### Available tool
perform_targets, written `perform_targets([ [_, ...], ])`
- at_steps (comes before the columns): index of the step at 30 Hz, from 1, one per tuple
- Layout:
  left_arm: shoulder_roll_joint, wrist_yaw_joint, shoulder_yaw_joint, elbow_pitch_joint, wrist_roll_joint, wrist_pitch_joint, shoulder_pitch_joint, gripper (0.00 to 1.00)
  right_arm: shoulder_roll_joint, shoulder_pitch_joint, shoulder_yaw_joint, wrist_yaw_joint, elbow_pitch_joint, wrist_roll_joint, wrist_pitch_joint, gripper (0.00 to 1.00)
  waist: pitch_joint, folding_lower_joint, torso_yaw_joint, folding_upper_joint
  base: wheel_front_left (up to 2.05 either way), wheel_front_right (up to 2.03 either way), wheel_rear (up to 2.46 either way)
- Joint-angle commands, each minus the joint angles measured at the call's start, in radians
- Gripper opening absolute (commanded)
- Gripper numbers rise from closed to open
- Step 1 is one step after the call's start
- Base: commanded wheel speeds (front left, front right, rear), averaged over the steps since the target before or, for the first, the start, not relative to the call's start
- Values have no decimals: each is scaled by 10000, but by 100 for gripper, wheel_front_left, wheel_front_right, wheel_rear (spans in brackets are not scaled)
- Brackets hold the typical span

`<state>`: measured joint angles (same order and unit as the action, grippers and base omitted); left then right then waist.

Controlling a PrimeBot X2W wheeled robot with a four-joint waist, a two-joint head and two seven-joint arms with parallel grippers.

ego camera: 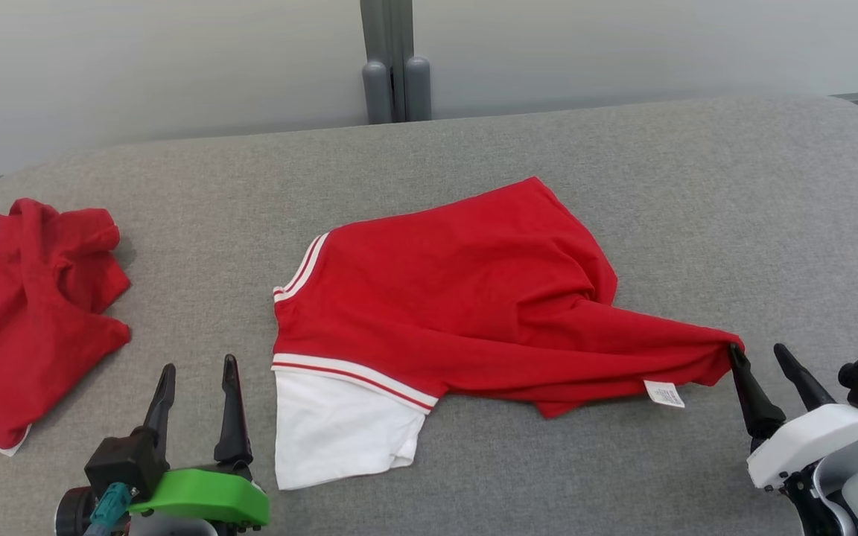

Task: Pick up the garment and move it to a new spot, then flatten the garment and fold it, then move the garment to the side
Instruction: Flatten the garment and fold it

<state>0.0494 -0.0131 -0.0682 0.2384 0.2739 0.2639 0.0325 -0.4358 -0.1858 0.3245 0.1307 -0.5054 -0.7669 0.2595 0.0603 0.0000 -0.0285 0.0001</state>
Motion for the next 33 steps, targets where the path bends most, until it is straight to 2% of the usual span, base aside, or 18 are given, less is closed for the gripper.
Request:
perform_targets([
  [1, 21, 4, 72, -18, 65, 7, -97, 100, 36, 230, -226, 1, 344, 224, 64, 100, -73, 0, -102, -1, 0, 0, 0],
  [10, 24, -35, 265, -117, -94, 7, -263, 100, 872, 1554, -1550, 1, 2455, 1332, 61, 100, -231, 0, -271, -1, 0, 0, 0],
  [17, 24, -84, 435, -169, -132, 7, -459, 100, 1430, 2247, -1953, 1, 3573, 2316, 61, 100, -403, 0, -302, -1, 0, 0, 0],
  [29, 24, -90, 611, -257, -555, 7, -720, 100, 2023, 2698, -2300, 1, 4414, 3916, 62, 100, -572, 0, -163, -1, 0, 0, 0],
  [33, 24, -249, 661, -262, -678, 7, -780, 100, 2196, 2801, -2368, 1, 4464, 4226, 62, 100, -630, 0, -130, -1, 0, 0, 0],
])
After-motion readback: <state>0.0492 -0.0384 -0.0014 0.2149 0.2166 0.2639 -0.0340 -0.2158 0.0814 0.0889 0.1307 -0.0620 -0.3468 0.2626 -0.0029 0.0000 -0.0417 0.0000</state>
